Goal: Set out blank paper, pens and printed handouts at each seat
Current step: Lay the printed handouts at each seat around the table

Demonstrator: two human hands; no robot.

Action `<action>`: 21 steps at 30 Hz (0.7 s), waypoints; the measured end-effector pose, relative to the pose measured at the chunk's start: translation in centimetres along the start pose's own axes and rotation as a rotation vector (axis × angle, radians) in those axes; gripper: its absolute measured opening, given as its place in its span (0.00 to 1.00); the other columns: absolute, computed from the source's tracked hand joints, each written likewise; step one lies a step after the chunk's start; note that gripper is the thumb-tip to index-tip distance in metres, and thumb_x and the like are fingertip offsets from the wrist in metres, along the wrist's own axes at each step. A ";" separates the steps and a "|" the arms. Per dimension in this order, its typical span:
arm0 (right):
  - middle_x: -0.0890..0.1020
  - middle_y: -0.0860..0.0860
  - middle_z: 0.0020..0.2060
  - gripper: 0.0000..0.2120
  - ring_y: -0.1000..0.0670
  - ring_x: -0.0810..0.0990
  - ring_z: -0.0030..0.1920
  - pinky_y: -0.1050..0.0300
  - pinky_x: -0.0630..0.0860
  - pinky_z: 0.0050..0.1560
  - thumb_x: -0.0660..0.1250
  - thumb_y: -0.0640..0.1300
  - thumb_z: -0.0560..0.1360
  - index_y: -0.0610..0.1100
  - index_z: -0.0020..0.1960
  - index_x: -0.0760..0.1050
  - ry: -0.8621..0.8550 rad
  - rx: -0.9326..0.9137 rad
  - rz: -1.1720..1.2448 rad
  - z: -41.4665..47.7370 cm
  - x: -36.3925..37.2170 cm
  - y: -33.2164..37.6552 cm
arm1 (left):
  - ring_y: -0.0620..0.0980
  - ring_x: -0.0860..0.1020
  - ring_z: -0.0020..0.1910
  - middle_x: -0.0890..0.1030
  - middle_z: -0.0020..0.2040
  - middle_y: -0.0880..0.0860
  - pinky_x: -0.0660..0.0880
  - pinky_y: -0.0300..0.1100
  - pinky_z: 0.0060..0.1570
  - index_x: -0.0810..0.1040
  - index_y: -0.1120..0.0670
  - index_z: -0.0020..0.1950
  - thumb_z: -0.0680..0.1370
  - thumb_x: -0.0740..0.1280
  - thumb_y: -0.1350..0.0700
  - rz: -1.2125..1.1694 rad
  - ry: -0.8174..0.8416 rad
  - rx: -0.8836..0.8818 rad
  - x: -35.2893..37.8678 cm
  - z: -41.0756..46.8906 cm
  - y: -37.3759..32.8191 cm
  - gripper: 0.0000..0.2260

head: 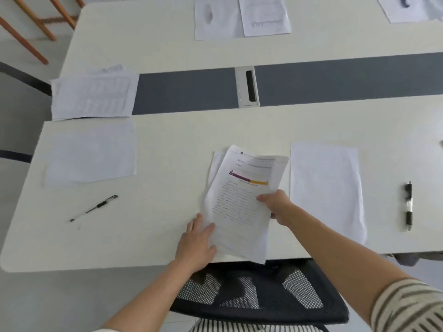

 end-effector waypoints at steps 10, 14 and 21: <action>0.85 0.49 0.53 0.07 0.46 0.82 0.56 0.46 0.79 0.57 0.68 0.44 0.76 0.51 0.53 0.82 0.197 -0.762 -0.104 -10.9 -1.9 11.6 | 0.39 0.74 0.62 0.78 0.59 0.40 0.68 0.45 0.63 0.68 0.48 0.68 0.69 0.77 0.61 -1.143 -0.479 0.063 -17.6 -1.6 -0.1 0.31; 0.85 0.48 0.53 0.12 0.46 0.83 0.56 0.48 0.79 0.56 0.73 0.43 0.72 0.50 0.56 0.81 0.228 -0.830 -0.056 -12.0 -3.3 12.5 | 0.37 0.78 0.38 0.82 0.36 0.40 0.73 0.34 0.47 0.78 0.50 0.51 0.69 0.75 0.68 -1.216 -0.523 0.186 -20.9 -3.1 -2.0 0.18; 0.86 0.51 0.49 0.14 0.47 0.83 0.55 0.53 0.79 0.56 0.75 0.35 0.71 0.49 0.53 0.81 0.207 -0.668 -0.107 -7.7 -3.3 9.0 | 0.41 0.79 0.37 0.82 0.39 0.42 0.74 0.37 0.44 0.81 0.50 0.44 0.73 0.71 0.58 -0.975 -0.481 0.037 -15.9 -1.1 -2.6 0.04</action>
Point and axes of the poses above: each hand's wrist, its own z-axis towards the middle knuckle, its own x-axis out of the palm, y = z × x, the point moved 9 cm from there along z, towards the middle knuckle
